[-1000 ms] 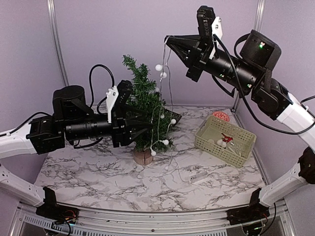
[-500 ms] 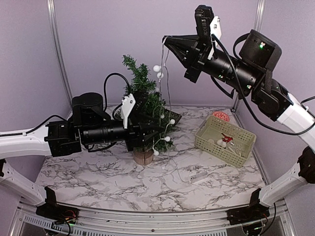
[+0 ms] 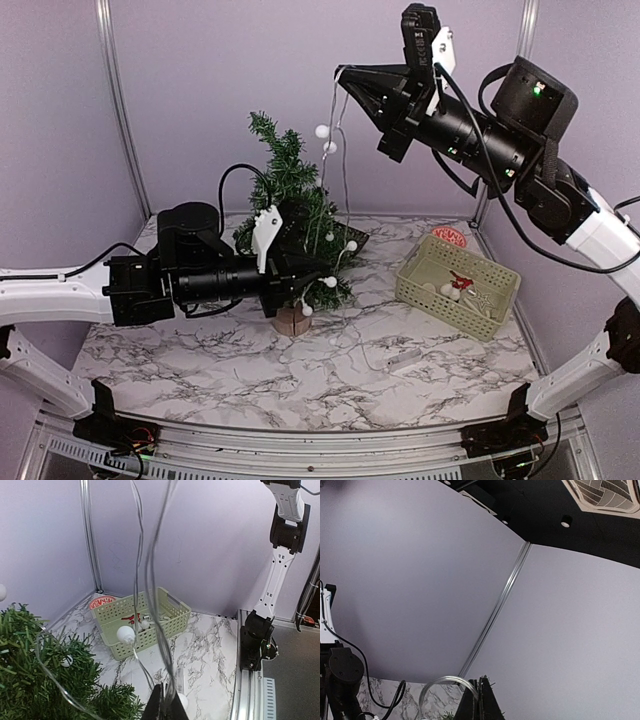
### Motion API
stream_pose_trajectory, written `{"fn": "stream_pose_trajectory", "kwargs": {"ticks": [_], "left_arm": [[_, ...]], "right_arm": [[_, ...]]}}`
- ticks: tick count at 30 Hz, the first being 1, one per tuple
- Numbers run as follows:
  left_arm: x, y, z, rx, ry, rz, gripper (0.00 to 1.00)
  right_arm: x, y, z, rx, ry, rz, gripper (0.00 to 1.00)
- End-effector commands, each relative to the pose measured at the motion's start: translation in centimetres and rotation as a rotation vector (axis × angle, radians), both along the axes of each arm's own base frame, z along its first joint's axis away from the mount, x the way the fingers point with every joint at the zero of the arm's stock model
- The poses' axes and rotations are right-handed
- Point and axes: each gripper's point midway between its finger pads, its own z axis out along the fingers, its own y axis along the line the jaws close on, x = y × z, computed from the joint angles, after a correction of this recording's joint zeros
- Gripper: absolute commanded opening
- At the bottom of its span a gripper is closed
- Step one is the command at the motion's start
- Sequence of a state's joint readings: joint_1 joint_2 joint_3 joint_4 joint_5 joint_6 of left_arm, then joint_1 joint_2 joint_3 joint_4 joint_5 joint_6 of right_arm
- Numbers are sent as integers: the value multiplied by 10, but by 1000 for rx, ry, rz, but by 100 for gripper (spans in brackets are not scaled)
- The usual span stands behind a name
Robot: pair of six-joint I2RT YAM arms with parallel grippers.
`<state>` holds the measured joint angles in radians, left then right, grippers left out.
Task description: Decorate the small christmas tree
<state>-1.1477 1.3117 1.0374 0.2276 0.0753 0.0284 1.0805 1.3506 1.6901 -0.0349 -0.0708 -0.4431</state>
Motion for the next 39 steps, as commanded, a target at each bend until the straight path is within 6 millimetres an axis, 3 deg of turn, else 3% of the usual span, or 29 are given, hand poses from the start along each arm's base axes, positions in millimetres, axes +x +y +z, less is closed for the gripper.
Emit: {"fn": "stream_pose_trajectory", "kwargs": {"ticks": [1, 3, 6, 18, 22, 25, 28, 32, 39], "left_arm": [[-7, 30, 68, -163, -80, 39, 0], [-11, 47, 90, -183, -101, 59, 0], [-9, 72, 107, -158, -122, 124, 0], [36, 176, 107, -171, -90, 495, 0], [42, 190, 97, -171, -59, 538, 0], [48, 191, 96, -165, -62, 561, 0], [60, 192, 98, -160, -82, 607, 0], [84, 200, 107, -137, -140, 692, 0], [113, 217, 158, -186, -239, 766, 0]], "right_arm": [[-2, -19, 25, 46, -37, -62, 0], [6, -25, 25, 38, -43, -127, 0], [14, -33, 24, 31, -50, -194, 0], [51, -64, 39, 36, -106, -441, 0], [61, -76, 44, 46, -109, -477, 0], [65, -75, 43, 37, -118, -475, 0], [75, -70, 38, 16, -128, -494, 0], [87, -69, 50, 67, -155, -521, 0], [96, -65, 63, 132, -180, -526, 0]]}}
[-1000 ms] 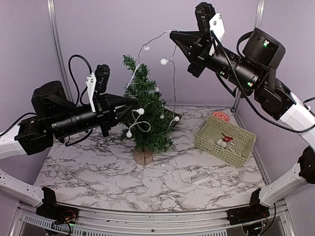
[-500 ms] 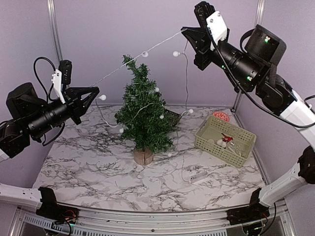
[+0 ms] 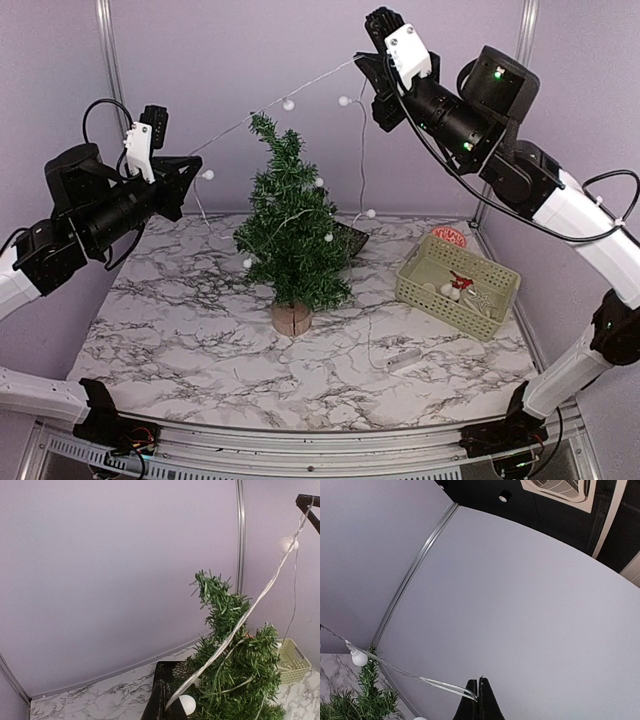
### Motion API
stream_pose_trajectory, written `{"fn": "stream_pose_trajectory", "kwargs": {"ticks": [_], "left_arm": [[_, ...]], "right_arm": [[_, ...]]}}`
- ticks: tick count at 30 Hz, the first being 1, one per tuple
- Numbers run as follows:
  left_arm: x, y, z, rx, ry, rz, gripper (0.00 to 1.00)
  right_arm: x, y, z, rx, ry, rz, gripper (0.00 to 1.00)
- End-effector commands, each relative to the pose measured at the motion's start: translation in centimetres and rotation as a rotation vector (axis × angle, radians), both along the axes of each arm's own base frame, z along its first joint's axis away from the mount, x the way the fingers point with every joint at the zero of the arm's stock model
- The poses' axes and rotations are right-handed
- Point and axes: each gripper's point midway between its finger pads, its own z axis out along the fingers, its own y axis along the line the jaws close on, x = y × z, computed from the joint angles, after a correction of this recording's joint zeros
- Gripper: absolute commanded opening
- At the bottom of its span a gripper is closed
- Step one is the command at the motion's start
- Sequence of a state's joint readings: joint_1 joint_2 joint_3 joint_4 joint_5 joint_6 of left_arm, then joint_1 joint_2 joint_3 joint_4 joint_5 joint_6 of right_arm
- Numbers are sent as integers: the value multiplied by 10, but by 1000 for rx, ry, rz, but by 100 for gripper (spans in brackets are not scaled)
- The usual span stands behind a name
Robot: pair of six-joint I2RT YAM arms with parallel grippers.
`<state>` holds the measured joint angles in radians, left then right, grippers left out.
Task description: Decorate the small christmas tree
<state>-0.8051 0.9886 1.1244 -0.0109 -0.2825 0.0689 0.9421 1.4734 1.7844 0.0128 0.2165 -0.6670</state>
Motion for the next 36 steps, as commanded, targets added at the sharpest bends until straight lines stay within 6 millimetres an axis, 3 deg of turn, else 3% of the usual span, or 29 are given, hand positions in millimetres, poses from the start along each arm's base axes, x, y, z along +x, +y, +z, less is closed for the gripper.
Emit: {"fn": "stream_pose_trajectory", "kwargs": {"ticks": [1, 6, 14, 21, 28, 36], "left_arm": [[11, 23, 57, -54, -122, 69, 0], [27, 20, 74, -53, -150, 56, 0], [70, 21, 57, -82, -116, 88, 0], [111, 25, 59, -218, -102, 83, 0], [145, -8, 29, -185, -29, -29, 0], [181, -42, -11, -172, 63, -108, 0]], "right_arm": [[-9, -33, 63, 182, -124, -36, 0], [0, -32, 65, 208, -127, -34, 0], [36, -32, 46, 248, -57, -40, 0], [74, -33, 22, 279, 27, -80, 0], [113, -44, -21, 259, 137, -153, 0], [144, -76, -71, 249, 278, -247, 0]]}}
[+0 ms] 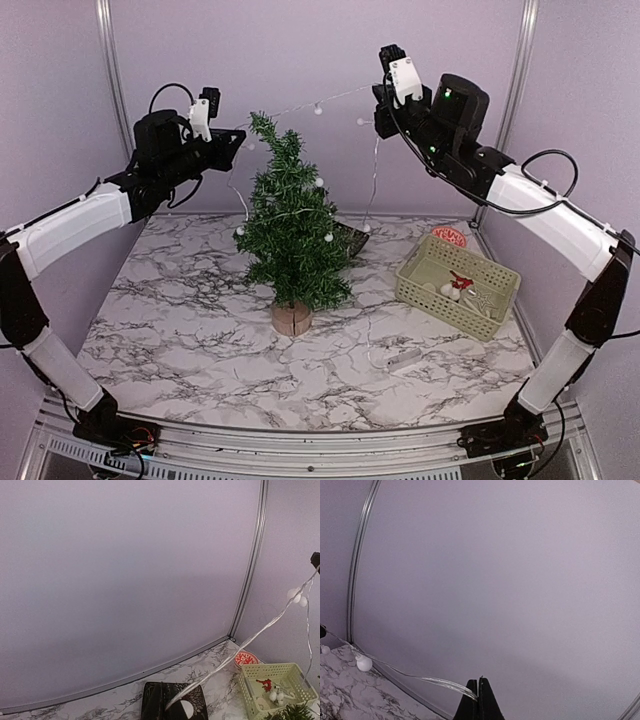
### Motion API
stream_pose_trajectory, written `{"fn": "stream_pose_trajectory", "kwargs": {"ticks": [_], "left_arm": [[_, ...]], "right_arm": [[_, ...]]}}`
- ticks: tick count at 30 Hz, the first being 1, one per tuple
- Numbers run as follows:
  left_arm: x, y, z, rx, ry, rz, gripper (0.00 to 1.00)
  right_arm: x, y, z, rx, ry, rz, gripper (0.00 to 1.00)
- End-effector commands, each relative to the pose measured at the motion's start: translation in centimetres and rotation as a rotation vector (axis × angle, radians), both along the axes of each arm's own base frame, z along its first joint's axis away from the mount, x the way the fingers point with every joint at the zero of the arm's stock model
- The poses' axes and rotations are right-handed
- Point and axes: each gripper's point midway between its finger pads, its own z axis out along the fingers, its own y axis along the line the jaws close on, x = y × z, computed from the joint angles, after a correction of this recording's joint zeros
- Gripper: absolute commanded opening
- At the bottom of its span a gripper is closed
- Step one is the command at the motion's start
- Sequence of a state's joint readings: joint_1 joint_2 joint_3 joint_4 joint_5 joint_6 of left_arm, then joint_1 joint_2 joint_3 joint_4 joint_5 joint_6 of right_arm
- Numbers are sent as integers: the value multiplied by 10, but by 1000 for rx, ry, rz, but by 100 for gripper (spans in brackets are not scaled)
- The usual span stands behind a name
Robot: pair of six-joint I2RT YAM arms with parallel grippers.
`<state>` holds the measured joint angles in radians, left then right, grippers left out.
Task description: Decorate the small christmas tree
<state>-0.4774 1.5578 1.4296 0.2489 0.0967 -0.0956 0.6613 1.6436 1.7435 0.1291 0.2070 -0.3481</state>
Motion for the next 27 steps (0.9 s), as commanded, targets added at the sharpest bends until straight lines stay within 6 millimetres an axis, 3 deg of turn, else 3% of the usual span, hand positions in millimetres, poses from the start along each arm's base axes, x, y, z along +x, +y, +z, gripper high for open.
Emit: {"fn": "stream_pose_trajectory", "kwargs": {"ticks": [1, 7, 11, 13, 15, 22, 27], "left_arm": [[13, -14, 6, -46, -12, -66, 0], [29, -35, -19, -66, 60, -132, 0], [31, -39, -26, -83, 89, -150, 18], [30, -35, -24, -91, 91, -141, 30], [29, -29, -20, -105, 92, -133, 36], [28, 11, -25, -181, 151, -42, 47], [13, 17, -29, -157, 151, -61, 53]], "right_arm": [[7, -35, -7, 53, 61, -77, 0], [13, -67, -49, 30, 177, -133, 0], [8, -86, -78, 7, 255, -158, 0], [4, -93, -87, -1, 284, -160, 0], [-1, -98, -95, -14, 306, -162, 0], [-17, -114, -109, -77, 355, -190, 0], [-22, -137, -114, -88, 385, -217, 0]]}}
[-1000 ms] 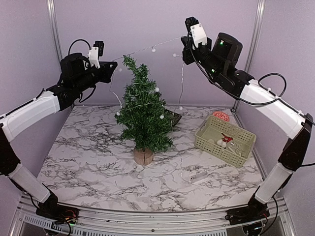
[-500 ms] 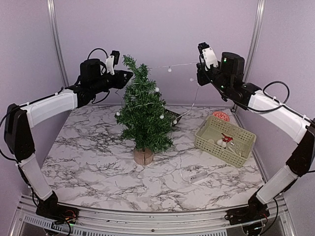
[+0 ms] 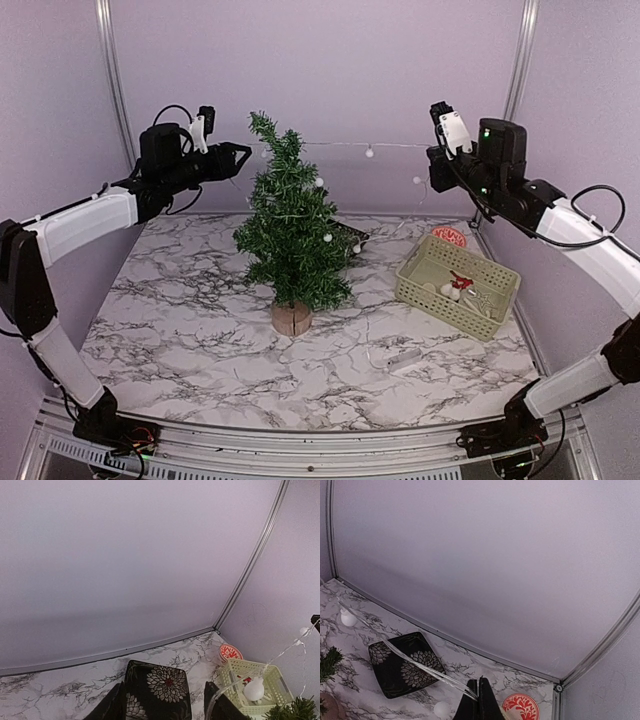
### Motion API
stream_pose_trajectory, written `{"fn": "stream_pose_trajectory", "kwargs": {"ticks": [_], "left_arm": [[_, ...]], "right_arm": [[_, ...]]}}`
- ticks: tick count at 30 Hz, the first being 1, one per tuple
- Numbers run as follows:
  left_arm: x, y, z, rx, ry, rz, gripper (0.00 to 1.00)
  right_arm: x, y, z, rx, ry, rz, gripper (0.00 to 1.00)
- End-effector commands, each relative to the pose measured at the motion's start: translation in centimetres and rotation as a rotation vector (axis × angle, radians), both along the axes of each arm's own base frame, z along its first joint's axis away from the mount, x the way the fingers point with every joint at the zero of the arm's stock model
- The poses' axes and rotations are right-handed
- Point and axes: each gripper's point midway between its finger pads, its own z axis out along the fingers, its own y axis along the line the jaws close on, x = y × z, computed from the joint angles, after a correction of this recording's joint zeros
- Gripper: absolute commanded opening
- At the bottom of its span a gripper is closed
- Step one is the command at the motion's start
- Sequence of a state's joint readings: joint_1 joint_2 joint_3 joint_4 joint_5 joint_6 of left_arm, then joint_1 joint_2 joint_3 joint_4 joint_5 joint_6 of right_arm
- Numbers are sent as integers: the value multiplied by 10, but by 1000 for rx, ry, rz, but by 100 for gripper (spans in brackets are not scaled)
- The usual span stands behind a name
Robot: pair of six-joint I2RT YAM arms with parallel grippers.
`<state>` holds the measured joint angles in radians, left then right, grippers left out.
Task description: Decorate the small christmas tree
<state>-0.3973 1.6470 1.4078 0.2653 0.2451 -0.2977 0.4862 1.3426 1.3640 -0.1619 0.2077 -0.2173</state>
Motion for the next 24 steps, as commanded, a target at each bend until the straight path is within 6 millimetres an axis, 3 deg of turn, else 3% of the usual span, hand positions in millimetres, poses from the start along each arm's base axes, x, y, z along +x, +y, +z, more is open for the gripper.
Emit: {"fn": "stream_pose_trajectory", "kwargs": {"ticks": [1, 5, 8, 18, 24], "left_arm": [[-17, 13, 22, -27, -49, 10, 53], [-26, 11, 14, -24, -34, -24, 51], [-42, -5, 11, -23, -28, -148, 56], [-86, -23, 9, -84, 15, -366, 71], [-82, -17, 3, -157, 95, -367, 81]], "right_arm": [[-4, -27, -2, -17, 35, -46, 0], [-5, -13, -10, -12, 81, 33, 0], [-6, -6, -13, -11, 112, 74, 0], [-14, -17, -17, -63, 138, 51, 0], [-15, -22, -16, -67, 141, 30, 0]]}}
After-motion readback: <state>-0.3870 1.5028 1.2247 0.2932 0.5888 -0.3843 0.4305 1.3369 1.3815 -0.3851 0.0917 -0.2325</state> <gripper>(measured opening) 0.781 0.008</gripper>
